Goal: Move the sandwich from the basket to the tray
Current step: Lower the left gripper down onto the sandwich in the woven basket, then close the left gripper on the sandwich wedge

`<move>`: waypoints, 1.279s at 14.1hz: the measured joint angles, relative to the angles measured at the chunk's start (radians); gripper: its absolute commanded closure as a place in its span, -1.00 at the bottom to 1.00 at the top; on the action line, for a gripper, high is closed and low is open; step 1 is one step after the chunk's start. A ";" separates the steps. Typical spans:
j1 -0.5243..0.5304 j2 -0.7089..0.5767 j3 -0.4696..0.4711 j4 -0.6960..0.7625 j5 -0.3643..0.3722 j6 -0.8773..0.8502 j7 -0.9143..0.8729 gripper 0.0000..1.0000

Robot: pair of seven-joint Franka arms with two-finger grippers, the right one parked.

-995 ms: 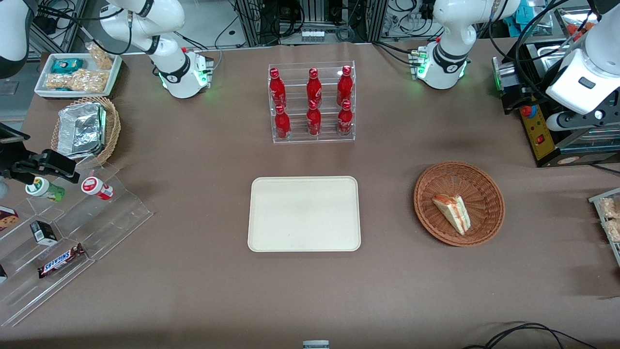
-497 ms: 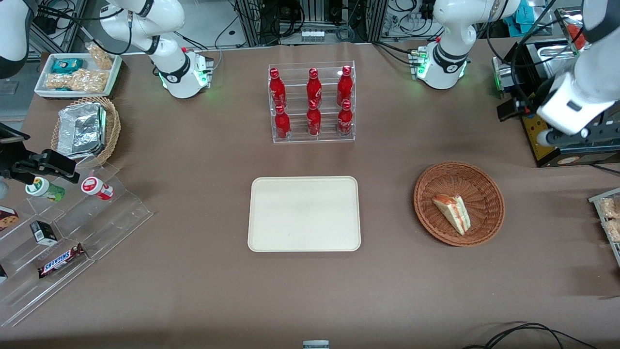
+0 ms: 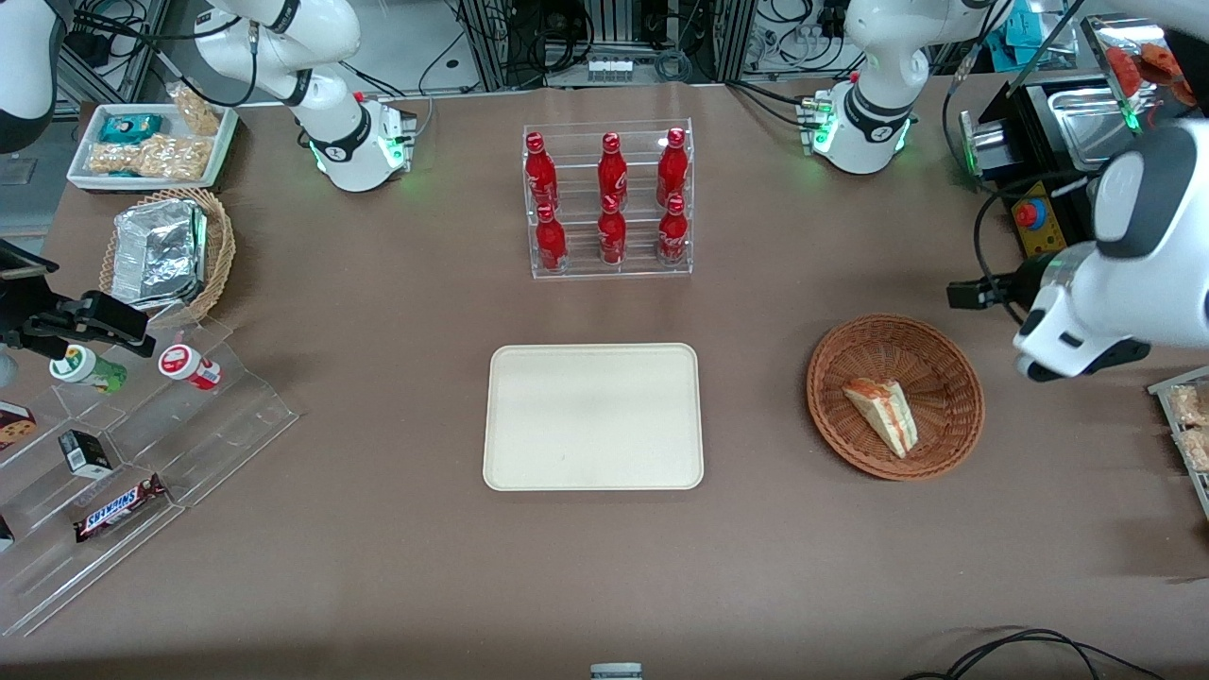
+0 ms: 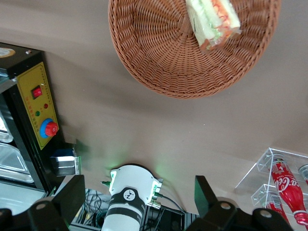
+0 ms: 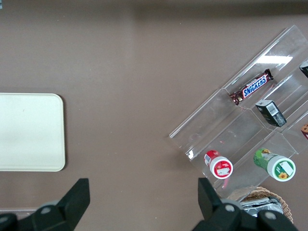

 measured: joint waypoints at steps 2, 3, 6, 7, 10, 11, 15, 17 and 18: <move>0.000 0.030 0.000 -0.005 0.000 0.045 -0.016 -1.00; 0.001 0.039 0.000 -0.018 0.000 0.090 -0.034 -1.00; 0.014 0.042 0.001 -0.104 -0.001 0.271 -0.146 -1.00; 0.018 0.042 0.001 -0.133 -0.002 0.333 -0.194 -1.00; 0.021 0.041 -0.001 -0.236 -0.011 0.545 -0.331 -1.00; 0.021 0.041 -0.004 -0.271 -0.018 0.620 -0.364 -1.00; 0.015 0.042 -0.019 -0.338 -0.023 0.797 -0.453 -1.00; 0.005 0.047 -0.021 -0.355 -0.023 0.844 -0.482 -1.00; -0.002 0.052 -0.021 -0.368 -0.023 0.870 -0.499 -1.00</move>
